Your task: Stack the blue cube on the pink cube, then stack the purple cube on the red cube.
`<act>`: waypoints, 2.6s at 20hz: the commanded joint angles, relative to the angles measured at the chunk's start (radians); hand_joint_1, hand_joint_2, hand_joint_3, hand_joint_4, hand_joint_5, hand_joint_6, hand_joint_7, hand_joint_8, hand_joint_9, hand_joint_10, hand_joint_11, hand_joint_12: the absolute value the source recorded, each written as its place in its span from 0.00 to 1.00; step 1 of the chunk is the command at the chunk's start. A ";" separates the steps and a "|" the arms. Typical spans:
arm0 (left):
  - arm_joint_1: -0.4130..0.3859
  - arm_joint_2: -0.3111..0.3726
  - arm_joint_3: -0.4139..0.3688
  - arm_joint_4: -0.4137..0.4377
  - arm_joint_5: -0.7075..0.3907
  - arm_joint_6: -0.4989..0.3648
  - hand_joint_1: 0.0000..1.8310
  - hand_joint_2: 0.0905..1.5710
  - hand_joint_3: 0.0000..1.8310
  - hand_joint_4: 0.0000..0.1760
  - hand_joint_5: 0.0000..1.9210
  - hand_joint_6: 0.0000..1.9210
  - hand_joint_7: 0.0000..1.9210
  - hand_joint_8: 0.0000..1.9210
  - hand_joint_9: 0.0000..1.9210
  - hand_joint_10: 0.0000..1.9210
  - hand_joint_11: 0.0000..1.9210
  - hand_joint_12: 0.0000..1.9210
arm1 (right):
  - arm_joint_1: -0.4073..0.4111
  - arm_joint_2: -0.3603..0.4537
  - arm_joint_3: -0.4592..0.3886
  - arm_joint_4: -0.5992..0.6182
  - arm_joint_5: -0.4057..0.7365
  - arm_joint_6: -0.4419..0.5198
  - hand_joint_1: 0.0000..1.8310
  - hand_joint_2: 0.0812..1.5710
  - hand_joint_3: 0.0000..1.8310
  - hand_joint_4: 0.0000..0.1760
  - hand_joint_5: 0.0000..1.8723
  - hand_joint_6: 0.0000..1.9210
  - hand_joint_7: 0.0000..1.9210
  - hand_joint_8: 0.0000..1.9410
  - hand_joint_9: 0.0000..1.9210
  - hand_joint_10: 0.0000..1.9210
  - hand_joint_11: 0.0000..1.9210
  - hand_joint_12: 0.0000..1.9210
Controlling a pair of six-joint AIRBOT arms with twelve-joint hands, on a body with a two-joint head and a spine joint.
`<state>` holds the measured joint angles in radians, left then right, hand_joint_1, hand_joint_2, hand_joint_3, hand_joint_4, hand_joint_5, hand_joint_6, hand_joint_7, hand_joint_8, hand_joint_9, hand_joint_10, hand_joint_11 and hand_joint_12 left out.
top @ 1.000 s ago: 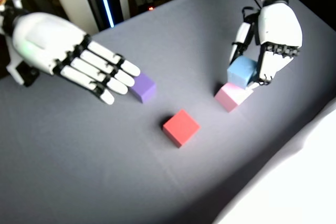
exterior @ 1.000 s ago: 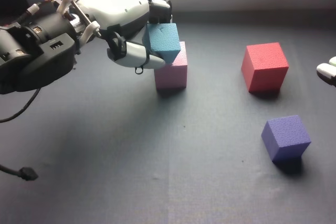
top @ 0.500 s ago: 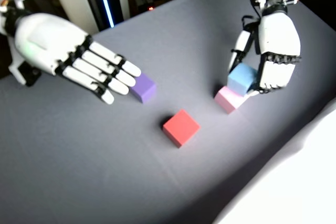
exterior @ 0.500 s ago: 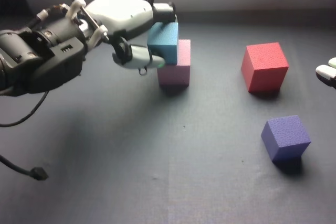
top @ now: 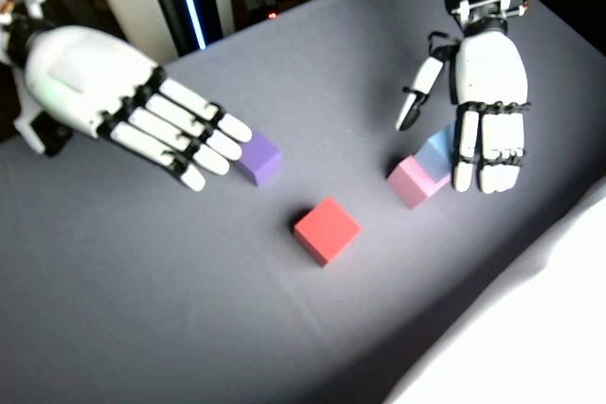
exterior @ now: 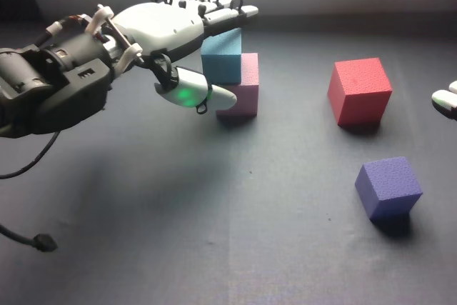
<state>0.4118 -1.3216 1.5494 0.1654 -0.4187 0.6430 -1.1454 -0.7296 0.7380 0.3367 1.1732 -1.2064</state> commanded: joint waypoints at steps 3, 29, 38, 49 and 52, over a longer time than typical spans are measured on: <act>-0.007 0.050 -0.053 -0.054 -0.172 0.082 0.23 0.63 0.00 1.00 0.00 0.00 0.00 0.00 0.00 0.00 0.00 0.00 | 0.003 0.000 0.002 -0.007 0.117 0.003 0.38 0.78 0.00 0.00 0.00 0.00 0.00 0.00 0.00 0.00 0.00 0.57; 0.387 0.419 -0.438 -0.173 -0.856 0.089 0.29 0.85 0.00 0.84 0.00 0.00 0.00 0.00 0.00 0.00 0.00 0.00 | 0.264 -0.266 0.270 -0.090 -0.349 0.149 0.65 0.75 0.00 0.00 0.35 0.51 0.42 0.60 0.40 0.66 0.32 0.94; 0.411 0.421 -0.441 -0.173 -0.876 0.069 0.24 0.85 0.00 0.75 0.00 0.00 0.00 0.00 0.00 0.00 0.00 0.00 | 0.378 -0.285 0.298 -0.075 -0.391 0.035 0.64 0.83 0.00 0.00 0.30 0.68 0.38 0.88 0.46 0.91 0.46 0.99; 0.434 0.410 -0.433 -0.159 -0.856 0.044 0.30 0.85 0.00 0.35 0.00 0.00 0.00 0.00 0.00 0.00 0.00 0.00 | 0.574 -0.276 0.375 -0.058 -0.367 -0.001 0.63 0.81 0.00 0.00 0.32 0.75 0.40 0.77 0.41 0.71 0.37 0.93; 0.433 0.405 -0.428 -0.153 -0.852 0.041 0.29 0.85 0.00 0.24 0.00 0.00 0.00 0.00 0.00 0.00 0.00 0.00 | 0.627 -0.301 0.423 -0.042 -0.399 -0.012 0.60 0.81 0.00 0.00 0.35 0.74 0.44 0.88 0.50 0.95 0.53 1.00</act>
<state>0.8520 -0.9169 1.1160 0.0246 -1.1511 0.6853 -0.5297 -1.0351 1.1610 0.3046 0.6624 -1.2194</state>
